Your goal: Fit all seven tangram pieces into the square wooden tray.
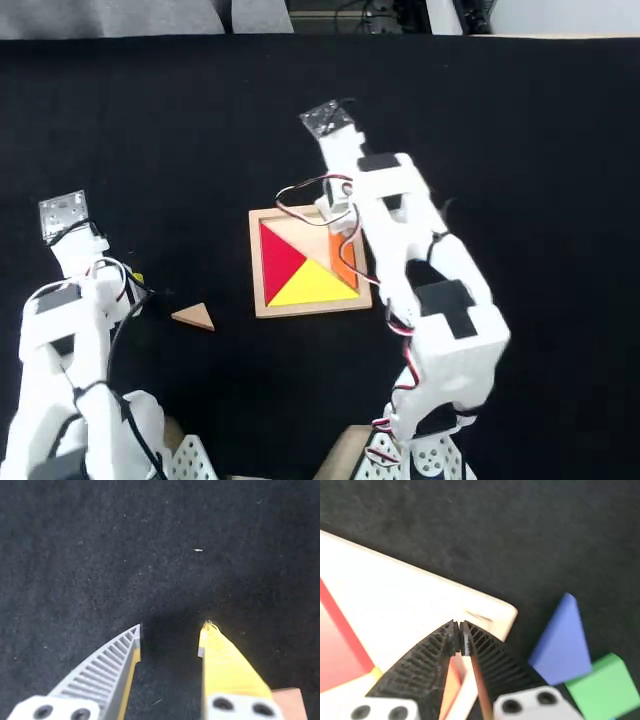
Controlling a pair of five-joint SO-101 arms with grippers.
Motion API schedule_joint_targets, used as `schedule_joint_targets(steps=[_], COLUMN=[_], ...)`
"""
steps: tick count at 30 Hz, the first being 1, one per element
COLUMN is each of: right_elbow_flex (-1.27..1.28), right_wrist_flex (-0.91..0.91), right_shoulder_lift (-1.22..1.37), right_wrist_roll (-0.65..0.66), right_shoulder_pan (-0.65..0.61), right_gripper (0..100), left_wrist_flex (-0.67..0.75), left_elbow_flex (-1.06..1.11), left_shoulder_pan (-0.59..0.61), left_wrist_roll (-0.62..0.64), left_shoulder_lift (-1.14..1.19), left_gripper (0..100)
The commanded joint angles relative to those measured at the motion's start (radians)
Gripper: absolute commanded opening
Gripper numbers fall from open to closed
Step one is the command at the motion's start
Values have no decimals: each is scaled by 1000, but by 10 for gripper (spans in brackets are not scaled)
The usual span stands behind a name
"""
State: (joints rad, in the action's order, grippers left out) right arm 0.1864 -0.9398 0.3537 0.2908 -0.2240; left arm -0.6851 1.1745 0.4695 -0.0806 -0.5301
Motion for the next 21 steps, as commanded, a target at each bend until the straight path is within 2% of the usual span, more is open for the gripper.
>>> schedule_joint_targets(steps=[1,8,14,21], right_elbow_flex=[-85,-122,-119,-124], right_wrist_flex=[15,11,-98,-141], right_shoulder_lift=[19,62,58,54], right_wrist_roll=[11,11,12,12], right_shoulder_pan=[-32,-41,-41,-40], right_gripper=[11,11,11,11], left_wrist_flex=[14,12,17,20], left_elbow_flex=[-88,-90,-88,-88], left_shoulder_pan=[10,12,12,12], left_wrist_roll=[9,9,9,9], left_shoulder_lift=[64,74,74,74], left_gripper=[191,191,191,191])
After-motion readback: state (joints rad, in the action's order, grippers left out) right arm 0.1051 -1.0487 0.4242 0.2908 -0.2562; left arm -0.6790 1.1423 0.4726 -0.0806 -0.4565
